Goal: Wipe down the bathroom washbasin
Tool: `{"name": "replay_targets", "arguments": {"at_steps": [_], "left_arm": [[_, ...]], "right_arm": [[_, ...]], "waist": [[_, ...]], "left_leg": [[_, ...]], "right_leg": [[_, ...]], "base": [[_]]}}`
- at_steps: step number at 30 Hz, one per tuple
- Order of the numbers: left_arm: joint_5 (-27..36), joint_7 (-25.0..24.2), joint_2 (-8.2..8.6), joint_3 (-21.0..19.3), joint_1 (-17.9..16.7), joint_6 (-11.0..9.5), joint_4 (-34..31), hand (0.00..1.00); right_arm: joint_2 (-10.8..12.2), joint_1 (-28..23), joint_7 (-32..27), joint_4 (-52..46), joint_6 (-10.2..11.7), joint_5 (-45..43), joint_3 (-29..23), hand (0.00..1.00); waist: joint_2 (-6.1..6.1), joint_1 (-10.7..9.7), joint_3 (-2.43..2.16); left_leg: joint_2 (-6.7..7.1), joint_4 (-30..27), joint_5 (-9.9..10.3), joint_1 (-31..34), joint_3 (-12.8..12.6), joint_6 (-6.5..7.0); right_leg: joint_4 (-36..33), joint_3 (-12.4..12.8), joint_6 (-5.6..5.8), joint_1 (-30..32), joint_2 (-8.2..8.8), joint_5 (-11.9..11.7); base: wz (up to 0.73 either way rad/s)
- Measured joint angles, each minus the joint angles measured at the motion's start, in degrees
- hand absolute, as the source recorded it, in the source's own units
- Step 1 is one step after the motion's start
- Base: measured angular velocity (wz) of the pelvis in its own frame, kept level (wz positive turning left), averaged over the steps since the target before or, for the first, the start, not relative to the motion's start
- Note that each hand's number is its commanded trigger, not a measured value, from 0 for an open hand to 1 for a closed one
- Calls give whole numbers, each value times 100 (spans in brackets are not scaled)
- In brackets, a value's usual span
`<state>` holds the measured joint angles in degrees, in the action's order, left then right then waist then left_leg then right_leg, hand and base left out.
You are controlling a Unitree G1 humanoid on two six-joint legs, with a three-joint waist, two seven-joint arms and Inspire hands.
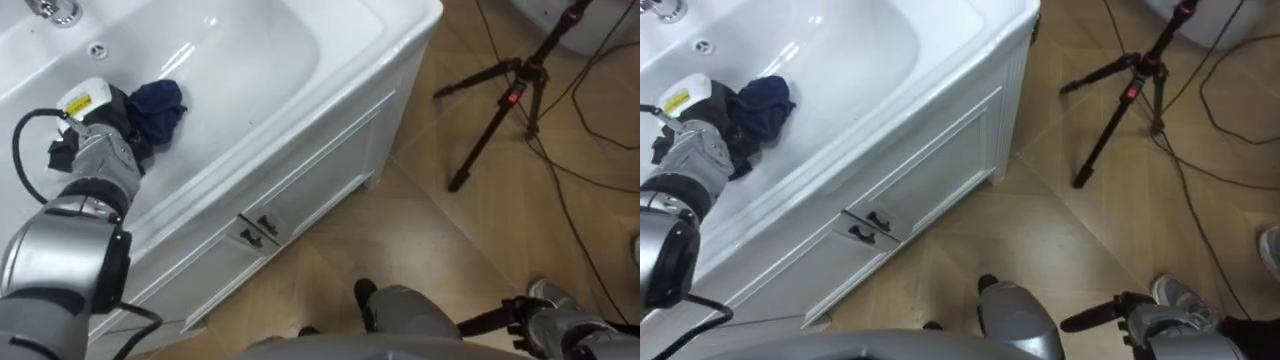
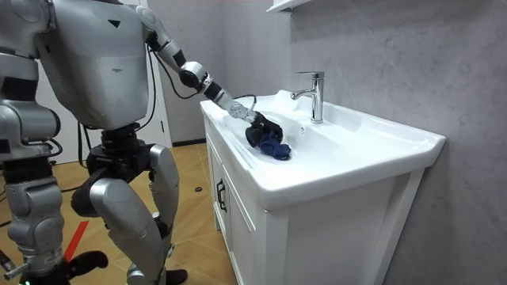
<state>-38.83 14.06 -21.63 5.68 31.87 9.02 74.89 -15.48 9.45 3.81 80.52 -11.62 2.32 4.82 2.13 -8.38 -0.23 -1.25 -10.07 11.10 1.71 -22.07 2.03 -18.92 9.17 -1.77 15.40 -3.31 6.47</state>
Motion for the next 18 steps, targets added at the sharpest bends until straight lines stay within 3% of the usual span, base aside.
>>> {"name": "replay_targets", "arguments": {"at_steps": [8,9,11,12,18], "left_arm": [[1,-151,-51,-572,-284,0,-9,100],[1,-190,-53,-569,-314,0,-11,100],[-1,-201,-52,-611,-444,-10,-90,100],[-6,-200,-53,-748,-538,-36,-111,100],[-7,-198,-52,-1447,-829,-196,-220,100]], "right_arm": [[10,-3,15,2,-57,47,-114,0],[12,-8,15,1,-78,57,-109,0],[13,-33,0,-19,-101,57,-130,0],[16,-110,-4,-76,-98,30,-155,0],[3,-303,-23,-70,-99,-188,-401,0]], "waist": [[30,392,-24],[41,387,-44],[41,407,-67],[46,434,-101],[41,553,-140]], "left_leg": [[-22,69,-20,-212,288,-103],[-36,75,-12,-216,368,-118],[-51,100,-17,-302,415,-154],[-94,109,-7,-371,417,-187],[-146,62,15,-557,757,-271]], "right_leg": [[59,-195,-32,-304,-22,21],[109,-267,-33,-380,-19,14],[174,-307,-74,-495,-44,-7],[236,-315,-127,-590,-79,-34],[238,-382,-287,-809,-167,52]], "base": [[13],[18],[12],[0],[0]]}}
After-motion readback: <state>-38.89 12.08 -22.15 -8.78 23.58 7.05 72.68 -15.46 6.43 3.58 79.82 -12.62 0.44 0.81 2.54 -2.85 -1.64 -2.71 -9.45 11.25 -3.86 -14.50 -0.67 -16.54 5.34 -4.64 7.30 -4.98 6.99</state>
